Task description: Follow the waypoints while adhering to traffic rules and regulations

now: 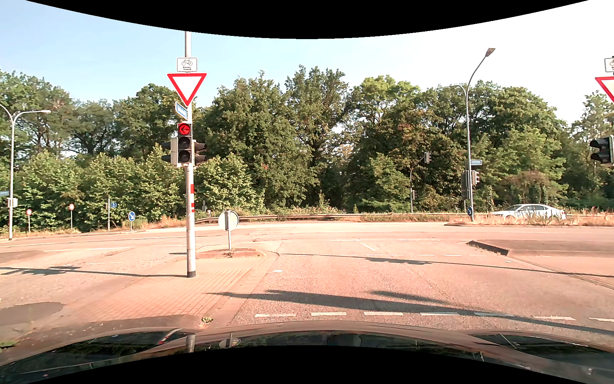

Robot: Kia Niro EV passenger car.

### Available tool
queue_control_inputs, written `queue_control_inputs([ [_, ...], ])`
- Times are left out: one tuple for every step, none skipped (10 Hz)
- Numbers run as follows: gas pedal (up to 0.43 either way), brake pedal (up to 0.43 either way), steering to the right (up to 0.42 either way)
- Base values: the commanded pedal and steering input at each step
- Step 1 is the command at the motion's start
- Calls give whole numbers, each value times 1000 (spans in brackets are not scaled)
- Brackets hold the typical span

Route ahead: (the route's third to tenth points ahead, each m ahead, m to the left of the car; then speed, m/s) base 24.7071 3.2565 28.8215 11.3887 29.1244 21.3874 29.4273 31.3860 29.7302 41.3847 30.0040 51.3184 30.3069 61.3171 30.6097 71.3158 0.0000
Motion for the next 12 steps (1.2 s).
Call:
queue_control_inputs([
  [0, 305, -1],
  [0, 311, -1],
  [0, 305, -1],
  [0, 305, -1],
  [0, 305, -1],
  [0, 311, -1],
  [0, 311, -1],
  [0, 305, -1],
  [0, 311, -1],
  [0, 305, -1],
  [0, 305, -1],
  [0, 305, -1],
])
